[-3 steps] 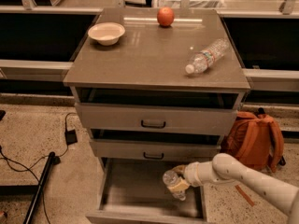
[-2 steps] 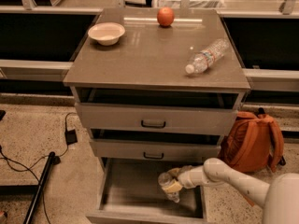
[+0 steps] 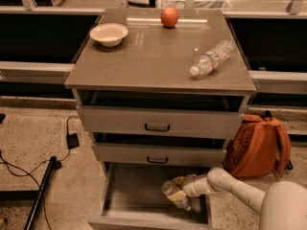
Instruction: Place blue plastic bottle into bottom drawer
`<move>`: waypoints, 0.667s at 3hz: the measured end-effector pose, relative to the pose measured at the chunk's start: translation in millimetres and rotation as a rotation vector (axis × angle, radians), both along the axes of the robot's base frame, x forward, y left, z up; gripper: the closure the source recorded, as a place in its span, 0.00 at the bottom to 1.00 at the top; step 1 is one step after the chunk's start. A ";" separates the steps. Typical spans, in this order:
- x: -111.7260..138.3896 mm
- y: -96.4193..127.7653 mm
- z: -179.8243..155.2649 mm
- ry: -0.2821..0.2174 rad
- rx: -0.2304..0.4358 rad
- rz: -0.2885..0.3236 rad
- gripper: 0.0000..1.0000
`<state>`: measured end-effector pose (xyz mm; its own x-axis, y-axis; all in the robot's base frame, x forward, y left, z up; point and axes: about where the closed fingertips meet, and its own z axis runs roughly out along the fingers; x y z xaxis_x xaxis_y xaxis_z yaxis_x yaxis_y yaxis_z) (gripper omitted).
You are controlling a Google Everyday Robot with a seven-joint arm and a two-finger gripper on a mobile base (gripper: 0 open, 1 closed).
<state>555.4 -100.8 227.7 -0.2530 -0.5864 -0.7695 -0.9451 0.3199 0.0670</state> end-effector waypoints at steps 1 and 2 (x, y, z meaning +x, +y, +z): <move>0.0 0.0 0.0 0.000 0.000 0.000 0.37; 0.0 0.0 0.0 0.000 0.000 0.000 0.15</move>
Offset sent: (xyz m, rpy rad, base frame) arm 0.0000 0.0000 0.0000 0.0000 0.0000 0.0000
